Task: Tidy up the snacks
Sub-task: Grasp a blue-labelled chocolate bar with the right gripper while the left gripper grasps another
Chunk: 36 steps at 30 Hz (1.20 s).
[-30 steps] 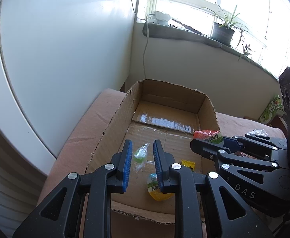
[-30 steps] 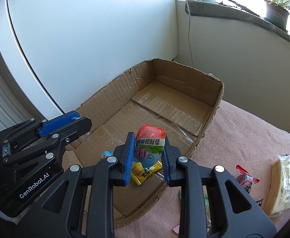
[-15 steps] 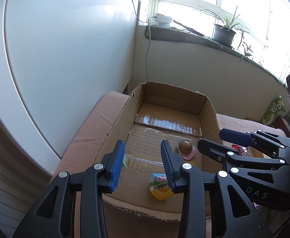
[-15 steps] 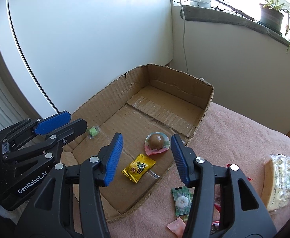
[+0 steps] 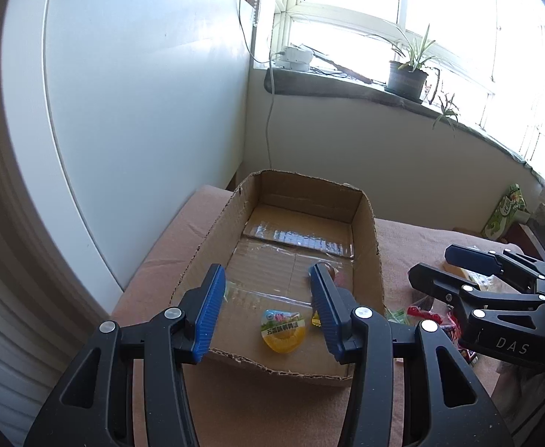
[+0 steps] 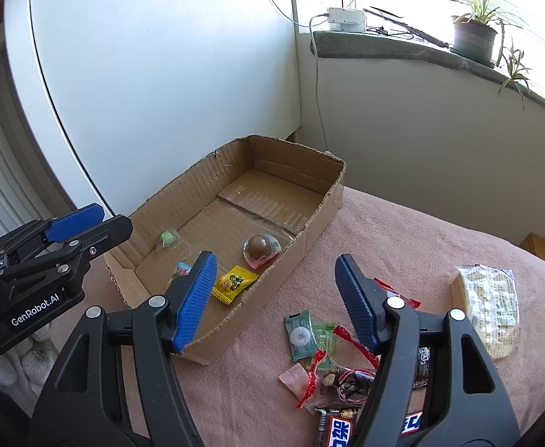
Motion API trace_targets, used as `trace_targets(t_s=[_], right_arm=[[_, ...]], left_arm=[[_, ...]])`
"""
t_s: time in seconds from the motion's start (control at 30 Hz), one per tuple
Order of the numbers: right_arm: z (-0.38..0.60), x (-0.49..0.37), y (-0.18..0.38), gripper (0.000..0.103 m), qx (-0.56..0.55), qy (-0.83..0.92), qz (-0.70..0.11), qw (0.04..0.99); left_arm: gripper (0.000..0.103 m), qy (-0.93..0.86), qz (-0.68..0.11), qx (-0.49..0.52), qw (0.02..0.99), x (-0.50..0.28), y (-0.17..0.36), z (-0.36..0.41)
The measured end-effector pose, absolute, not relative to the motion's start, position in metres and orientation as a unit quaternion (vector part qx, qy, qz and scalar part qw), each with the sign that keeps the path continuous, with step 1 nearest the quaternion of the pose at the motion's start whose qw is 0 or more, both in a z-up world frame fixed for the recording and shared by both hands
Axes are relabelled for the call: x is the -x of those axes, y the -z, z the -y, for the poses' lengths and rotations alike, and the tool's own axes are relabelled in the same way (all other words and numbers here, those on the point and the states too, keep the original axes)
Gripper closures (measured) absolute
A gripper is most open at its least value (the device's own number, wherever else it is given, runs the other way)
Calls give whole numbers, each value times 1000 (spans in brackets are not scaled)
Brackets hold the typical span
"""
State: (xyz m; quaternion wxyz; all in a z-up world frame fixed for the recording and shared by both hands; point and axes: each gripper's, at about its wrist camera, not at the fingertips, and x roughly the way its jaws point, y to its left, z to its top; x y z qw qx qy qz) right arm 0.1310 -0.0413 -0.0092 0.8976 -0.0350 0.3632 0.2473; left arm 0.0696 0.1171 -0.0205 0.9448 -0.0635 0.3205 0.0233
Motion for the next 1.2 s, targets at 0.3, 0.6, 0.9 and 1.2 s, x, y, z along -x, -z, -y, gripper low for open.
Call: trace_targets(t_s=[0.3, 0.6, 0.9, 1.2], right_arm=[[101, -102, 9, 34, 22, -216, -358, 908], [172, -79, 30, 34, -4, -172, -383, 908], [206, -70, 66, 34, -36, -157, -430, 888], [193, -80, 91, 34, -35, -171, -463, 869]], left_arm=[[57, -1, -320, 65, 945, -50, 17, -95], [57, 44, -347, 75, 934, -39, 32, -59], [57, 112, -395, 78, 908, -33, 59, -7], [57, 152, -432, 65, 887, -27, 82, 32]])
